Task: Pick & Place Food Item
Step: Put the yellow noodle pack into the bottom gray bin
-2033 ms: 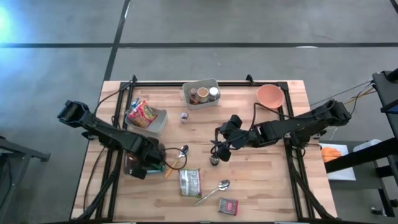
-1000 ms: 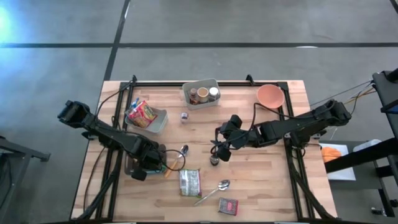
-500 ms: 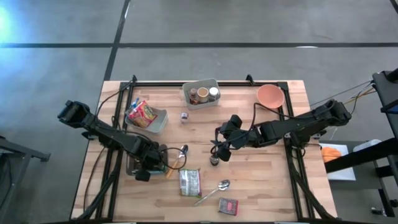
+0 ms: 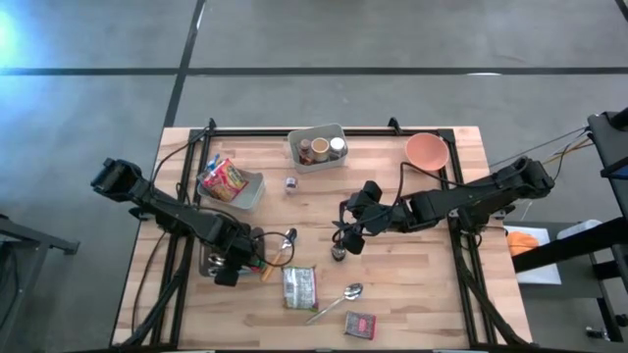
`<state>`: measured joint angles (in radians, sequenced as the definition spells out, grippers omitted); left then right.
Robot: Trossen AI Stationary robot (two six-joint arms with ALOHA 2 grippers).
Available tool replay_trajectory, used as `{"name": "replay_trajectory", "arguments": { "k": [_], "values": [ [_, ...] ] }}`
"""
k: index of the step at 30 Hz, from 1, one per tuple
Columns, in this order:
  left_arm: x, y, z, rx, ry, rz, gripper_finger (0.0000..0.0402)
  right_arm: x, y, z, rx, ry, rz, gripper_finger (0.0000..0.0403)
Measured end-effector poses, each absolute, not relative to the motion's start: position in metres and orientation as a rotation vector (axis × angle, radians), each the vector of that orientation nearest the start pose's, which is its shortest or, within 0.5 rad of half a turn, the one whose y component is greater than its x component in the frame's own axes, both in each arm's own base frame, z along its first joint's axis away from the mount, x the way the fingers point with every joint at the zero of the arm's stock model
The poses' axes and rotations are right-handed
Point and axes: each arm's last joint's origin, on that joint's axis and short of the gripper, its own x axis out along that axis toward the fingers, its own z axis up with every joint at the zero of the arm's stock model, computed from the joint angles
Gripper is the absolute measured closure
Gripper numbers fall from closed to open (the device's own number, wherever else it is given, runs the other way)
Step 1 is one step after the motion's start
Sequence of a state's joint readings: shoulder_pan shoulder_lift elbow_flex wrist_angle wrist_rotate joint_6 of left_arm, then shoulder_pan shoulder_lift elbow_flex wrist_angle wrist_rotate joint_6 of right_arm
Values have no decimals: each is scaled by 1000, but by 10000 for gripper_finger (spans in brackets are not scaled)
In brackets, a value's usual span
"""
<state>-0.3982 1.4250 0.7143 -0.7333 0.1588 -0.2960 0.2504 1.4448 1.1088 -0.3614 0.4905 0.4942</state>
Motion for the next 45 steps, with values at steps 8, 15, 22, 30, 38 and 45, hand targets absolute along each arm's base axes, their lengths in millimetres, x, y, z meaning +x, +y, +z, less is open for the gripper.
{"name": "replay_trajectory", "arguments": {
  "k": [8,15,22,30,38,45],
  "values": [
    [209,-95,173,-168,1502,-269,232,303,63,281,221,575,-382,121],
    [227,-97,206,-85,1383,-154,231,303,63,281,221,575,-382,121],
    [246,-89,231,-226,1241,65,231,303,63,281,221,575,-383,121],
    [269,-71,220,-375,1187,199,231,303,63,281,221,575,-382,121],
    [284,-52,191,-468,1295,294,231,303,64,281,221,575,-382,121],
    [298,-49,176,-455,1387,281,231,303,63,281,215,576,-380,121]
  ]
}}
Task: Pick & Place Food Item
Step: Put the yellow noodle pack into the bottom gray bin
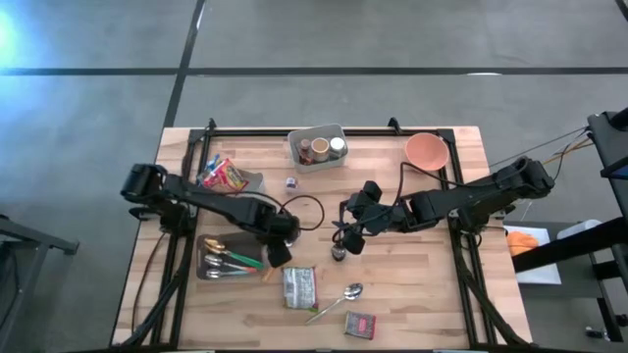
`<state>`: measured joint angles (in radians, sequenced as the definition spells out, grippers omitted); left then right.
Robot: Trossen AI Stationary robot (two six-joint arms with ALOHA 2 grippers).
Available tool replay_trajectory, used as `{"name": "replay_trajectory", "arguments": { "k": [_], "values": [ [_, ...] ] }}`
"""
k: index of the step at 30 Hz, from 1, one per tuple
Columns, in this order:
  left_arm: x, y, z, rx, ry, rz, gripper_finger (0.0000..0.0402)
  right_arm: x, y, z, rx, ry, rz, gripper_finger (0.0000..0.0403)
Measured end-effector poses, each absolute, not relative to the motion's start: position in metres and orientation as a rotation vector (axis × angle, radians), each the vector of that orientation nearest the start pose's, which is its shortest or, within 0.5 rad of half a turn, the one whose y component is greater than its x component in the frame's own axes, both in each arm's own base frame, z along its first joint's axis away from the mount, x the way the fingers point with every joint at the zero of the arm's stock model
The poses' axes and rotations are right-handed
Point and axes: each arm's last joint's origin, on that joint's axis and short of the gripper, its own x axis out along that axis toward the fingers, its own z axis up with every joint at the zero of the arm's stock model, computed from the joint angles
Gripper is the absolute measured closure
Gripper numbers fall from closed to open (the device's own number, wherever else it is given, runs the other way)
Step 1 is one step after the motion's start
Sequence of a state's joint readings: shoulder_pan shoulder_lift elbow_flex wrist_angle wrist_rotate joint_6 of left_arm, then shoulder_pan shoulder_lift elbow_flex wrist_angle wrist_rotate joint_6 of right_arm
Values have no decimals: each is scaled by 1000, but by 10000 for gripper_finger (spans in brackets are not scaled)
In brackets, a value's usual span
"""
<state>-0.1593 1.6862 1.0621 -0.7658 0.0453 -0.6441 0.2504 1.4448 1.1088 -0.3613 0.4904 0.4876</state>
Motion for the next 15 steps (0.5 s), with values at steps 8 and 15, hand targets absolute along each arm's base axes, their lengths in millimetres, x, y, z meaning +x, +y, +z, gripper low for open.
{"name": "replay_trajectory", "arguments": {
  "k": [8,15],
  "values": [
    [310,-52,184,-314,1381,136,231,303,63,281,214,577,-380,121],
    [312,-59,188,-314,1393,-101,231,303,64,281,213,579,-379,121]
  ]
}}
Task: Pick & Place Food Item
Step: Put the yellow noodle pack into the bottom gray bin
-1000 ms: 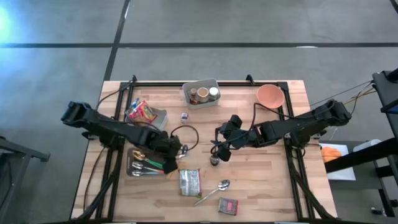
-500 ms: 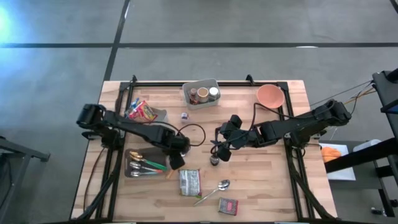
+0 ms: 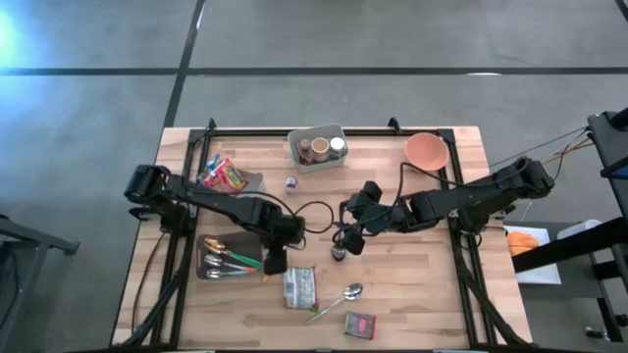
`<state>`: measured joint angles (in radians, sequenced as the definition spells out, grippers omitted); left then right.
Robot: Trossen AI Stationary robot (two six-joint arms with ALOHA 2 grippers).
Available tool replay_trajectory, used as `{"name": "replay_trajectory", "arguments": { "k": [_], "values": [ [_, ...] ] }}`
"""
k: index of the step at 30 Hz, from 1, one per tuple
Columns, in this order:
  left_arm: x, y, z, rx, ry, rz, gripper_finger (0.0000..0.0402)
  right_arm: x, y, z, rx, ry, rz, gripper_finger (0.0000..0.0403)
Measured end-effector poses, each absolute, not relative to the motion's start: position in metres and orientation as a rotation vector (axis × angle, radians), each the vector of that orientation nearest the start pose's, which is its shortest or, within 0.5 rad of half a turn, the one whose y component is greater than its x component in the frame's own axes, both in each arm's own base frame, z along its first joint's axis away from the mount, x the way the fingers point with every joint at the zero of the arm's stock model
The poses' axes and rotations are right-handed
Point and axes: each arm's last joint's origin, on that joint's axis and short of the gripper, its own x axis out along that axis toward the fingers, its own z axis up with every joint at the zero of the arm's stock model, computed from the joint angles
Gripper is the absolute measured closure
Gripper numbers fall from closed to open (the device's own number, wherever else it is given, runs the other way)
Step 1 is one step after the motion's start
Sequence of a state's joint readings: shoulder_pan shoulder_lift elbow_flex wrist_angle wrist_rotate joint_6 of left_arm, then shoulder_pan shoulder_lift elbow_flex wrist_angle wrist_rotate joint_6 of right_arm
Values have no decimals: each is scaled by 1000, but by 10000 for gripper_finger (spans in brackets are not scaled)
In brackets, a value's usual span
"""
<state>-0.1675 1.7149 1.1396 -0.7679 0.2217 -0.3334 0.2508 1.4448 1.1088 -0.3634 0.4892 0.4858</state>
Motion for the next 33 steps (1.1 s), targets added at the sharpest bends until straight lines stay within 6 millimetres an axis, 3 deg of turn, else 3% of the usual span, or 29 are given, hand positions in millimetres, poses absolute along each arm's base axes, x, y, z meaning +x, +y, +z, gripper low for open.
{"name": "replay_trajectory", "arguments": {
  "k": [11,33],
  "values": [
    [324,-68,178,-303,1336,-219,231,303,63,281,207,579,-377,121],
    [337,-72,152,-339,1353,-254,231,303,64,281,199,580,-374,121]
  ]
}}
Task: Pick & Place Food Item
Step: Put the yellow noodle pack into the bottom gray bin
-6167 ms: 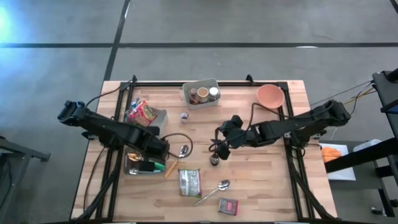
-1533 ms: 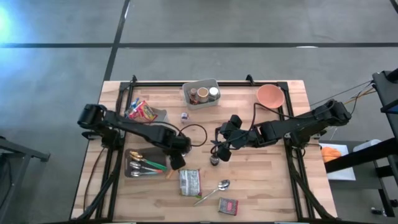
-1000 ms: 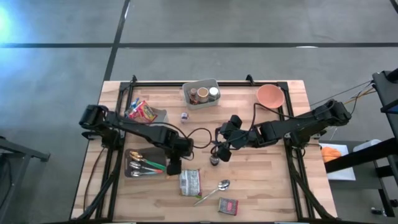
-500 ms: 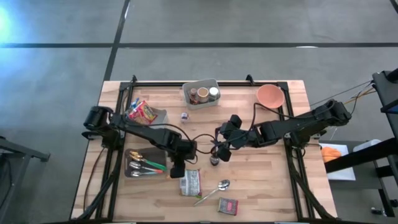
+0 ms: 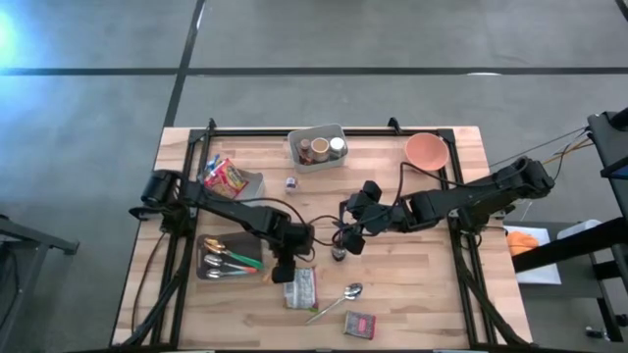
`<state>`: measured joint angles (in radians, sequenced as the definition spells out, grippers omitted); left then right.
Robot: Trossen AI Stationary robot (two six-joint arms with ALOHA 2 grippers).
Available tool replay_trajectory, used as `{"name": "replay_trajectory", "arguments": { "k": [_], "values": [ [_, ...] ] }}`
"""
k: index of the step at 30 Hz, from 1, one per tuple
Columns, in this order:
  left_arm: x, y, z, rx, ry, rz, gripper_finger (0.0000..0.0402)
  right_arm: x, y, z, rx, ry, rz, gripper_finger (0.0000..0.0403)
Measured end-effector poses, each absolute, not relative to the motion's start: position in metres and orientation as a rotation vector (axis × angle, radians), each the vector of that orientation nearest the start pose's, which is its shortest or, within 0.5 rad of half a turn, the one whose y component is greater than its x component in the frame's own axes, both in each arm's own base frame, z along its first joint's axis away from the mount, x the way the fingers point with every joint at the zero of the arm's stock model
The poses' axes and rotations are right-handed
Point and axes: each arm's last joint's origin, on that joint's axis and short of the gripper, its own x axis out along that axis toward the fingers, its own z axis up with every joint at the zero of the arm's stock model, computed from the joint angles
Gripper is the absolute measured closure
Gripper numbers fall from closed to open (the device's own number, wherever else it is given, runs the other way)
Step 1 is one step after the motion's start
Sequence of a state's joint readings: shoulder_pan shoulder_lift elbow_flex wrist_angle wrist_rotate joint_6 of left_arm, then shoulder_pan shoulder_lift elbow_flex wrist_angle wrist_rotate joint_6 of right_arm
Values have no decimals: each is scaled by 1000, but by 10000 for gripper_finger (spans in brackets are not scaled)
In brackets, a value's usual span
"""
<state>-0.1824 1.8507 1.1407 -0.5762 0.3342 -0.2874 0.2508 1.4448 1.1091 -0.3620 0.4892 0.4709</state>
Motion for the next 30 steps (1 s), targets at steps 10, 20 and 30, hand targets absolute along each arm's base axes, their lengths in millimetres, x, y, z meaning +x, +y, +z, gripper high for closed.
{"name": "replay_trajectory", "arguments": {
  "k": [10,20,30],
  "values": [
    [337,-75,151,-375,1363,-328,231,303,64,282,199,579,-373,121],
    [336,-76,150,-365,1364,-346,269,303,64,282,200,580,-373,121],
    [336,-76,150,-339,1359,-356,393,304,64,284,204,575,-366,121]
  ]
}}
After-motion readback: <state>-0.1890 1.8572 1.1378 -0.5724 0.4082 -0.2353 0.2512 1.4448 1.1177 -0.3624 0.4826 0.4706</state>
